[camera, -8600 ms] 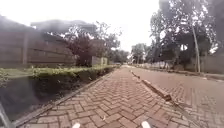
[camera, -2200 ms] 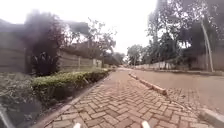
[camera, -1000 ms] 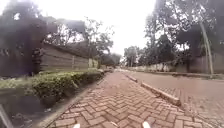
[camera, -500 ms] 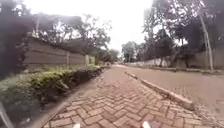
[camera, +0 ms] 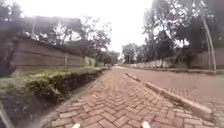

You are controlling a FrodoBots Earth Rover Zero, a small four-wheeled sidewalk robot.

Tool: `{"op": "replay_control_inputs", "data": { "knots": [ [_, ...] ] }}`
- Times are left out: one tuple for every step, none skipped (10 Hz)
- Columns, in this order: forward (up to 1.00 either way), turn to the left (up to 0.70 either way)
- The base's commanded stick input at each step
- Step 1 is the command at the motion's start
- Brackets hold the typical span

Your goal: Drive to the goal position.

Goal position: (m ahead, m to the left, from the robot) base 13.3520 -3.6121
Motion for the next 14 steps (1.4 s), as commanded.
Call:
{"op": "replay_control_inputs", "data": {
  "knots": [
    [0.7,-0.35],
    [0.7,-0.25],
    [0.7,-0.1],
    [0.7,0.0],
    [0.7,0.0],
    [0.7,0.0],
    [0.7,0.0],
    [0.7,0.0],
    [0.7,0.0],
    [0.7,0.0],
    [0.7,0.0],
    [0.7,0.0],
    [0.7,0.0],
    [0.7,0.0]
  ]
}}
